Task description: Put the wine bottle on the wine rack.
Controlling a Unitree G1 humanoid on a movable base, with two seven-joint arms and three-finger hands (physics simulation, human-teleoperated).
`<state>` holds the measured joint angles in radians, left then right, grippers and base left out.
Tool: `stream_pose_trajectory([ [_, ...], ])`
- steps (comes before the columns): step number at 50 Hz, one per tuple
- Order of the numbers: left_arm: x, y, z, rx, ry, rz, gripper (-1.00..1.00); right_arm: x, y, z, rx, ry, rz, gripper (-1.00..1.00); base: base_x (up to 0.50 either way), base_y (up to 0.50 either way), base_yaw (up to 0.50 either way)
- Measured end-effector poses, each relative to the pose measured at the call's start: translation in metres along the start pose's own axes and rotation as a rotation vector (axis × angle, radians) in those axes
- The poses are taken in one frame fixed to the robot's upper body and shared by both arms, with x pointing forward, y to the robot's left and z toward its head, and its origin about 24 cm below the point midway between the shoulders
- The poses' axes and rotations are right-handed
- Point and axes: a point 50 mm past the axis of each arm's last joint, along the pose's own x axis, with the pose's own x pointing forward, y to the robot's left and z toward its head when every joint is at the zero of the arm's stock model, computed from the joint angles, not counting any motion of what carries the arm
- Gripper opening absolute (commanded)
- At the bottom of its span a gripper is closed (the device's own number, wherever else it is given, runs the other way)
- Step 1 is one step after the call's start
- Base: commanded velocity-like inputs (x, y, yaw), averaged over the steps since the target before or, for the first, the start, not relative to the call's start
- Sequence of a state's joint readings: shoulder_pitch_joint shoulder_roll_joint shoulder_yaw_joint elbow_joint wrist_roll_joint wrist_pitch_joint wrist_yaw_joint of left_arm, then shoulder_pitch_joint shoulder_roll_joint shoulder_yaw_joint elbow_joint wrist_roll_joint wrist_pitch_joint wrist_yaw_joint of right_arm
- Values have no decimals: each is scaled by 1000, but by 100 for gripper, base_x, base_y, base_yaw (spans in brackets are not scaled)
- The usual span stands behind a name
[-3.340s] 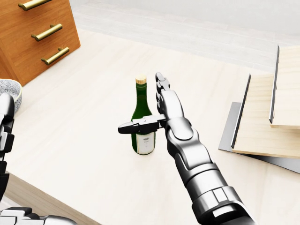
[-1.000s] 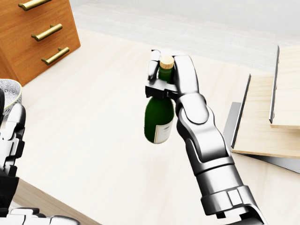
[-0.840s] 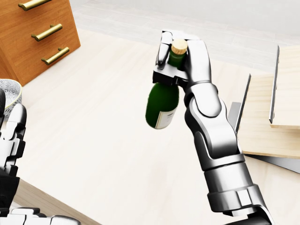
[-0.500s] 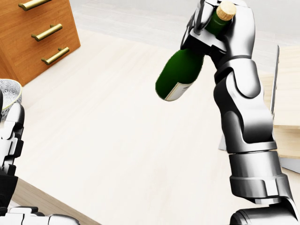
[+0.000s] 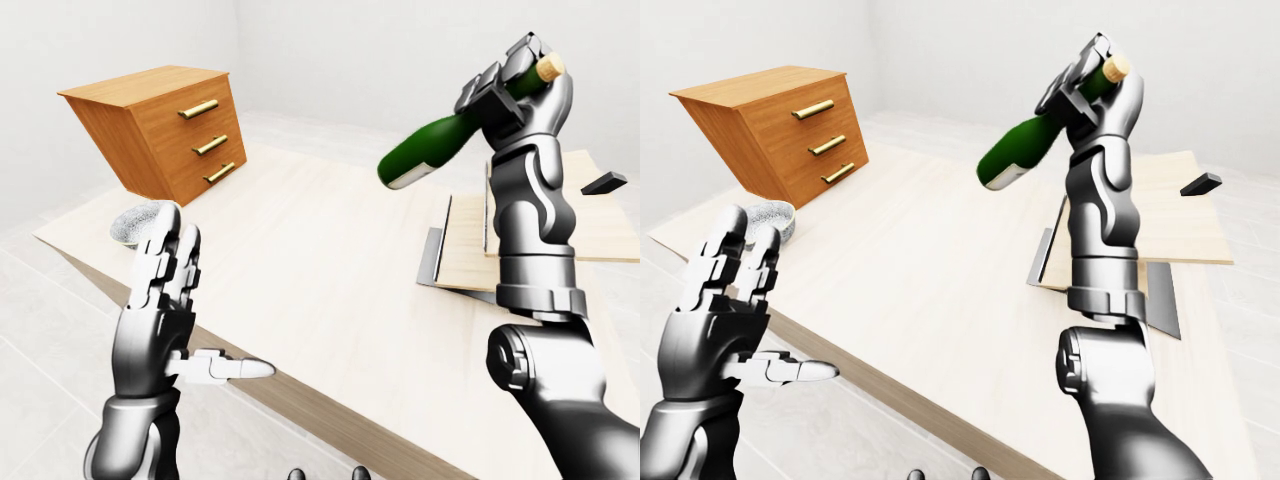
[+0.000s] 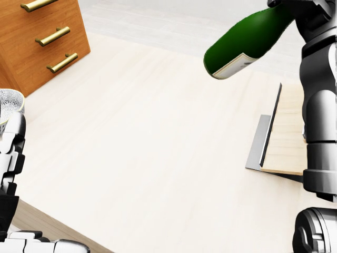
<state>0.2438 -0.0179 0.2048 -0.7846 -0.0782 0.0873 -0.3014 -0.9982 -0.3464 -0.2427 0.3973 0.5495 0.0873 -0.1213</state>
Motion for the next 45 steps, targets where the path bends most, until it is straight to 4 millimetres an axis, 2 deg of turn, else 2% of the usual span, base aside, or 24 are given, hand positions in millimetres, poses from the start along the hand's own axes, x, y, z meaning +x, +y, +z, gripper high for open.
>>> stream_pose_trajectory([
  [22,1,-1,2,0,-11,-3,100,16,-46,25,18,8,-139,-100,0,0,0],
  [45,1,0,0,-3,-2,1,100,14,-93,46,30,4,-272,-100,0,0,0],
])
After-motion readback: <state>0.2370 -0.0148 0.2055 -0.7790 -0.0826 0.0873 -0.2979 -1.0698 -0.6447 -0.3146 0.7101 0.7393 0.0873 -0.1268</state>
